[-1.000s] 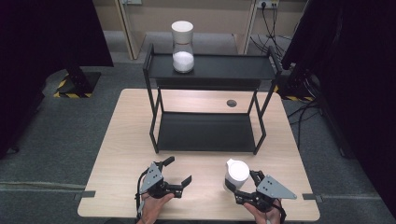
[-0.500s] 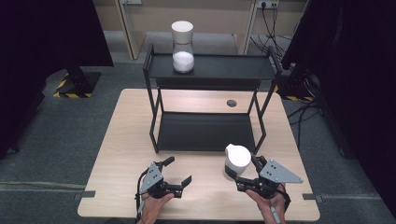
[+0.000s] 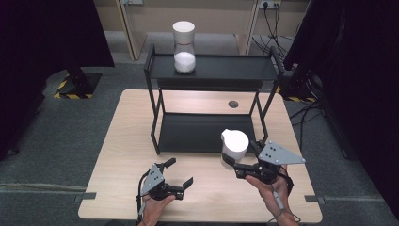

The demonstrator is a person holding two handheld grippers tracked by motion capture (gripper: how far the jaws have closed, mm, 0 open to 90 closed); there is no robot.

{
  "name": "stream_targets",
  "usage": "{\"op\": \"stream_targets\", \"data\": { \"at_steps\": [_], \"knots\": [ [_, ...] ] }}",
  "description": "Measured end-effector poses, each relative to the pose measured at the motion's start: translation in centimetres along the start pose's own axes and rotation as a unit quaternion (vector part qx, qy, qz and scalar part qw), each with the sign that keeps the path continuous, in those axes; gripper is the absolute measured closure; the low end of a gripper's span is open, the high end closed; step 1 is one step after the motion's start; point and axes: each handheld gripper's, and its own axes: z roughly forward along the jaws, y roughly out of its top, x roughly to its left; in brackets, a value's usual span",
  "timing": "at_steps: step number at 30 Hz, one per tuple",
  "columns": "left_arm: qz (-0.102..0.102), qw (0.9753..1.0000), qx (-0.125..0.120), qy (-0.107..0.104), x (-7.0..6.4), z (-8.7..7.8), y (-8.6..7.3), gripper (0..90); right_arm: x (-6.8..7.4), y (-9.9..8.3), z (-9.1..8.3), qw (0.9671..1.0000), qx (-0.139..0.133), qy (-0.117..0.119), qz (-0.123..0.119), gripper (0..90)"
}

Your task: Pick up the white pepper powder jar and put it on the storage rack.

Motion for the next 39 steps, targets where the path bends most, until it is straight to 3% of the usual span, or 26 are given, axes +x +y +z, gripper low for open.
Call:
{"op": "stream_targets", "data": {
  "at_steps": [9, 21, 39],
  "knots": [
    [0.0, 1.0, -0.001, 0.001, 0.0, -0.1, 0.0, 1.0, -1.2, 3.5, 1.2, 0.9998, -0.007, 0.02, -0.001, 30.9],
    [0.0, 1.0, -0.001, 0.002, 0.0, -0.1, 0.0, 1.0, -2.4, 8.4, 2.8, 0.9995, -0.009, 0.027, -0.012, 31.0],
    [-0.002, 1.0, -0.001, 0.002, 0.1, -0.1, 0.0, 1.0, -4.5, 14.7, 5.8, 0.9999, -0.005, 0.012, -0.011, 31.0]
  ]
}}
